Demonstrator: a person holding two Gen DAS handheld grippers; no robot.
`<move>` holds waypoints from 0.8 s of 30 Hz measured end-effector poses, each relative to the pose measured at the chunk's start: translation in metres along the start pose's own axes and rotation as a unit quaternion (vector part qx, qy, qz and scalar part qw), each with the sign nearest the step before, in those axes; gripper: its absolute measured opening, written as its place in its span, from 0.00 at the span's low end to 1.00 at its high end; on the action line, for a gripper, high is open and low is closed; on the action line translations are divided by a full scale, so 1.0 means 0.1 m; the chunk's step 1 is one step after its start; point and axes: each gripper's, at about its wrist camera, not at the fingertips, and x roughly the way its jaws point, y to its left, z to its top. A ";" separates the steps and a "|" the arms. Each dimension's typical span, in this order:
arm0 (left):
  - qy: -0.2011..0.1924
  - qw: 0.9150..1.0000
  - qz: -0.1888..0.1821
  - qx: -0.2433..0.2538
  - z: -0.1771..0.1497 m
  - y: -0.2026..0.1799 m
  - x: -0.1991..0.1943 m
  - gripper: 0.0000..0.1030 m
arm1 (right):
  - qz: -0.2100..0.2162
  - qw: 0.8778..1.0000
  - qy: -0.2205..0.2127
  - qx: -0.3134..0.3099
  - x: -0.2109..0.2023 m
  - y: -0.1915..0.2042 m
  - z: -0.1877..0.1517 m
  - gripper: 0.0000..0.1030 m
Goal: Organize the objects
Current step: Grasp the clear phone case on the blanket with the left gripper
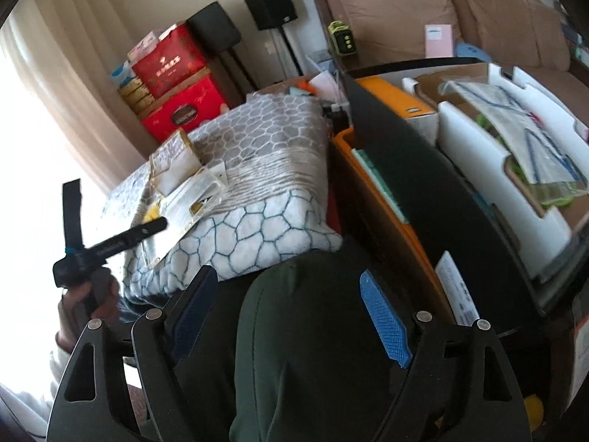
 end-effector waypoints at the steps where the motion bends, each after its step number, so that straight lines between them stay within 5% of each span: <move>1: -0.002 1.000 0.002 0.008 0.00 -0.02 0.02 0.91 | -0.006 1.000 -0.005 -0.001 -0.05 0.01 0.00 0.79; 4: -0.004 1.000 0.000 0.014 -0.03 -0.02 0.05 0.75 | -0.010 1.000 -0.015 -0.005 -0.16 0.03 0.00 0.79; 9: -0.001 1.000 0.005 0.008 -0.05 0.04 -0.03 0.10 | -0.012 1.000 -0.012 -0.010 -0.20 0.09 -0.02 0.79; 22: 0.028 0.997 -0.048 -0.055 -0.37 -0.14 -0.23 0.04 | 0.020 0.999 0.011 -0.027 0.00 0.26 -0.11 0.79; 24: 0.030 0.997 -0.040 -0.059 -0.32 -0.14 -0.22 0.19 | 0.014 1.000 0.010 -0.018 -0.01 0.20 -0.12 0.79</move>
